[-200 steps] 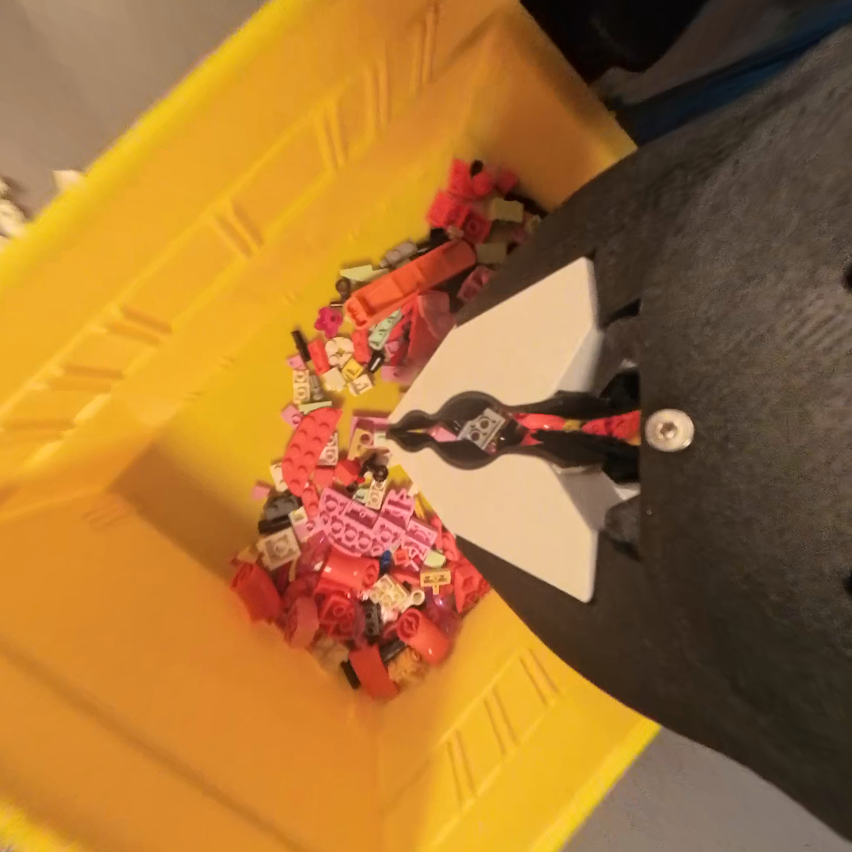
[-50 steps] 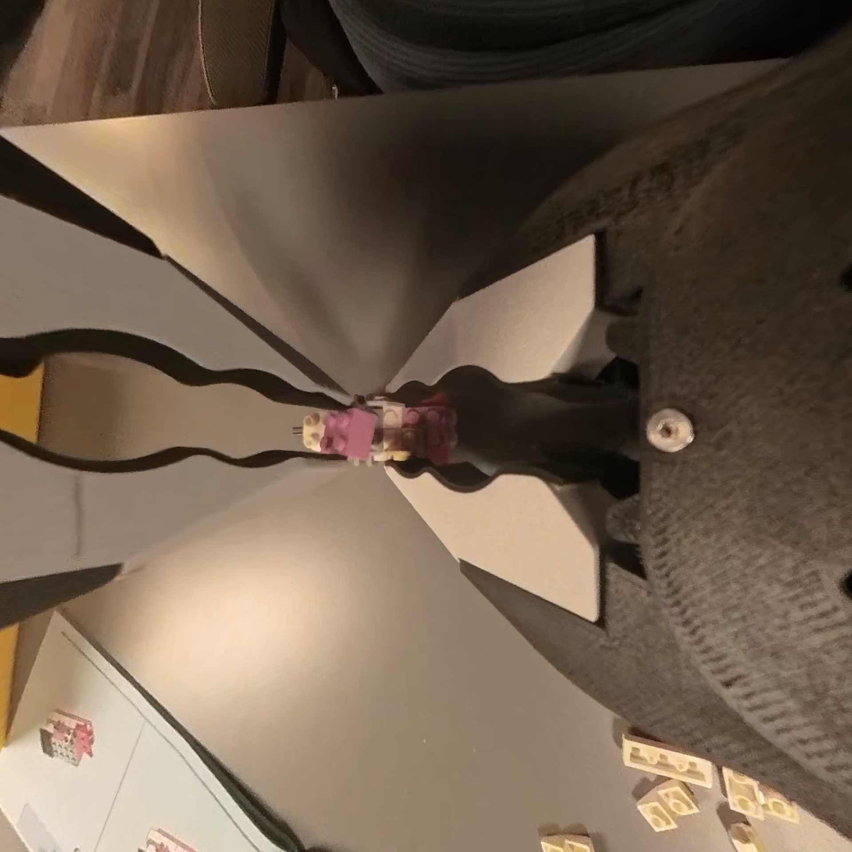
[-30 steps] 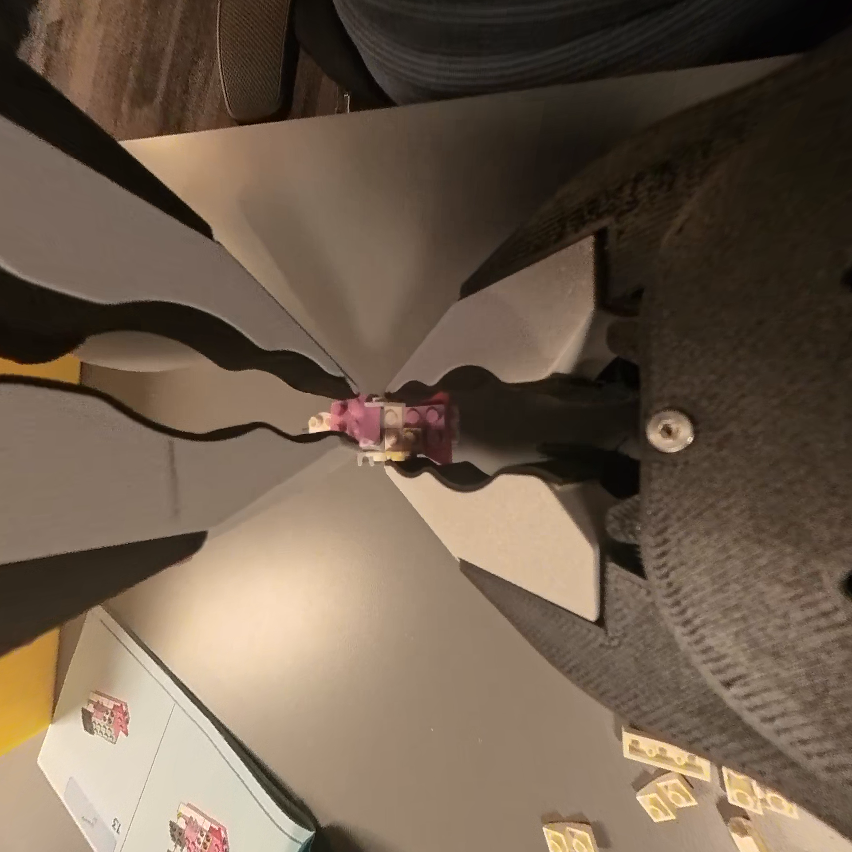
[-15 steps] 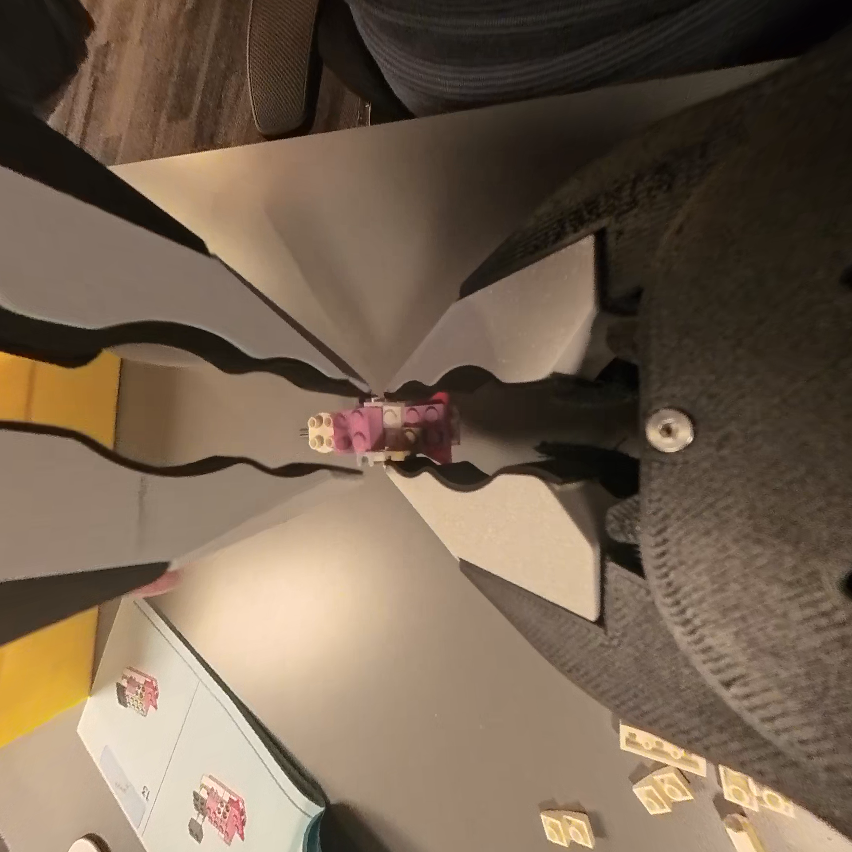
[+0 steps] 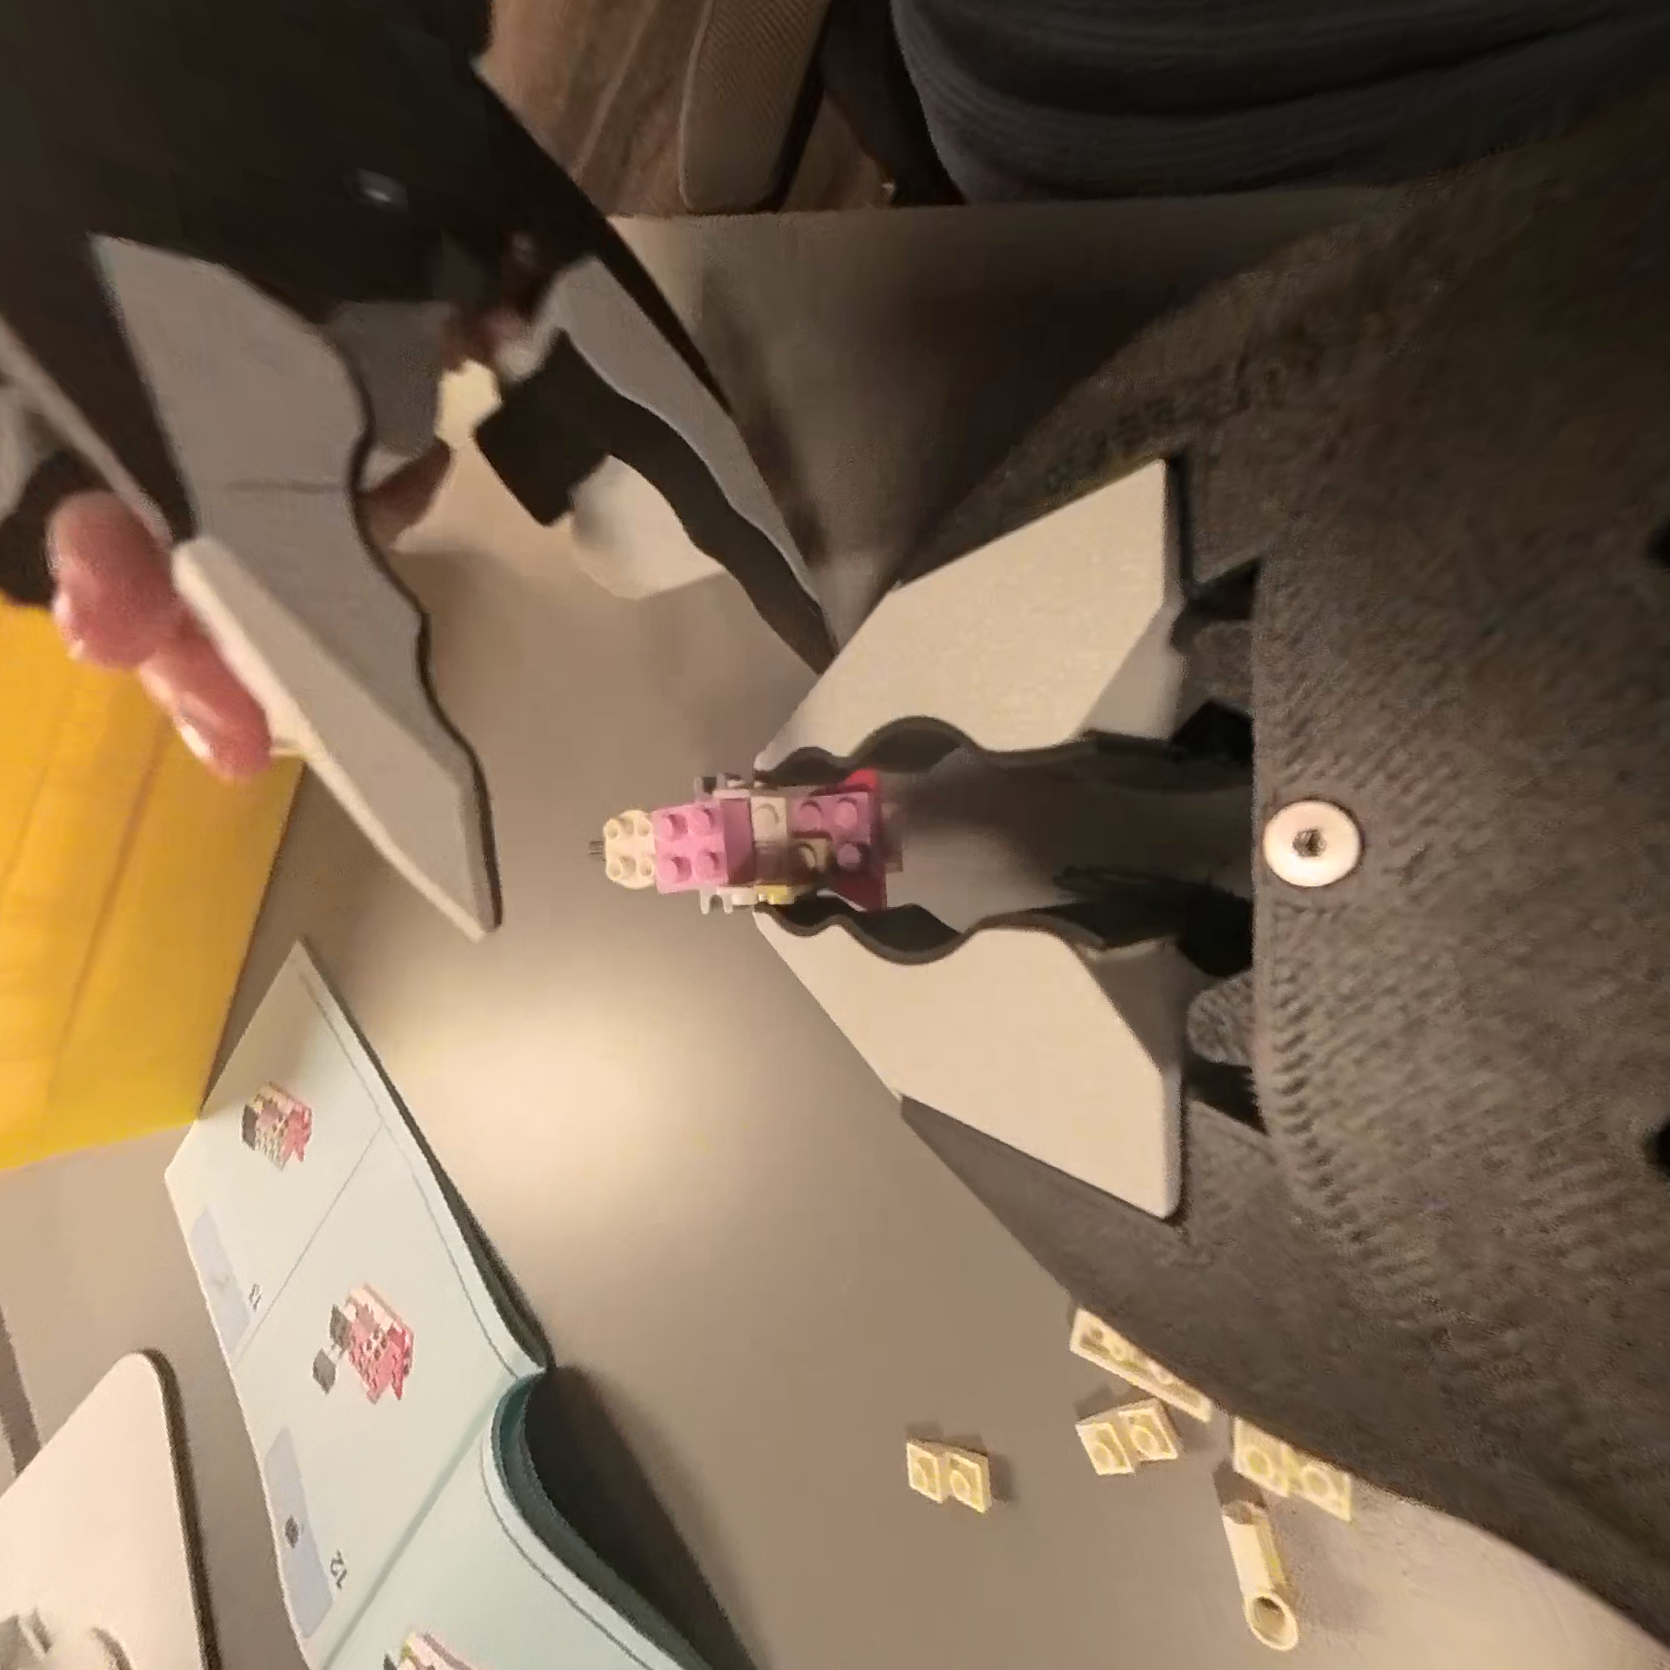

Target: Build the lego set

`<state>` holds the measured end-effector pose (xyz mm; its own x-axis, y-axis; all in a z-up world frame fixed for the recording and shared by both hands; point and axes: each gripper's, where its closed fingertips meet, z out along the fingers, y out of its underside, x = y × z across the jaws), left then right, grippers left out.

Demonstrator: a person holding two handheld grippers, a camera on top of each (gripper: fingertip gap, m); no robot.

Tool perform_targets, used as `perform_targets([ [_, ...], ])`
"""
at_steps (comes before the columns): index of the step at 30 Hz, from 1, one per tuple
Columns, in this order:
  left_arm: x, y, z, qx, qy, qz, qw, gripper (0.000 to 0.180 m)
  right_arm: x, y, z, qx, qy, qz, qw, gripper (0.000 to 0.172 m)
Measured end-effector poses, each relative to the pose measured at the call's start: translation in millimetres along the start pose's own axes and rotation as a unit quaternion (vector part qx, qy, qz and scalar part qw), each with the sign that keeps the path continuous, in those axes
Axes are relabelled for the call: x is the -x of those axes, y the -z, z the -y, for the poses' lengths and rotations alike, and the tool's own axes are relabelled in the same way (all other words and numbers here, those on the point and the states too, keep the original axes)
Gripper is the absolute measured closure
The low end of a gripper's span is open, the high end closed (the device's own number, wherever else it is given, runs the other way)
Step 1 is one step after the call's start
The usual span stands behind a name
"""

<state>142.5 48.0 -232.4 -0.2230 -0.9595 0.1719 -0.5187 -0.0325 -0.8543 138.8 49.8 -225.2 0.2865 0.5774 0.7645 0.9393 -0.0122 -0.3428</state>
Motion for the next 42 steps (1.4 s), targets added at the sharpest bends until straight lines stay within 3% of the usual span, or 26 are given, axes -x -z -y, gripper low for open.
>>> perform_targets([
  [5, 2.2, 4.3, 4.3, -0.019, 0.029, -0.012, 0.999, 0.157, -12.6, -11.4, 7.3, 0.0, 0.048, -0.096, 0.994, 0.089],
  [15, 5.3, 4.8, 5.9, -0.03, 0.068, -0.024, 0.997, 0.157, -15.0, -24.5, 1.6, 0.033, 0.083, -0.137, 0.987, 0.118],
  [22, 9.0, 4.0, 5.6, -0.033, 0.085, -0.022, 0.996, 0.157, -19.9, -27.3, 5.3, 0.03, 0.081, -0.144, 0.986, 0.123],
  [26, 10.1, 4.1, 5.9, -0.035, 0.091, -0.021, 0.995, 0.157, -22.4, -28.2, 4.2, 0.033, 0.074, -0.148, 0.986, 0.135],
  [42, 12.2, 0.6, 4.0, -0.028, 0.102, -0.014, 0.994, 0.157, -17.8, -31.4, -0.1, 0.06, 0.101, -0.128, 0.985, 0.139],
])
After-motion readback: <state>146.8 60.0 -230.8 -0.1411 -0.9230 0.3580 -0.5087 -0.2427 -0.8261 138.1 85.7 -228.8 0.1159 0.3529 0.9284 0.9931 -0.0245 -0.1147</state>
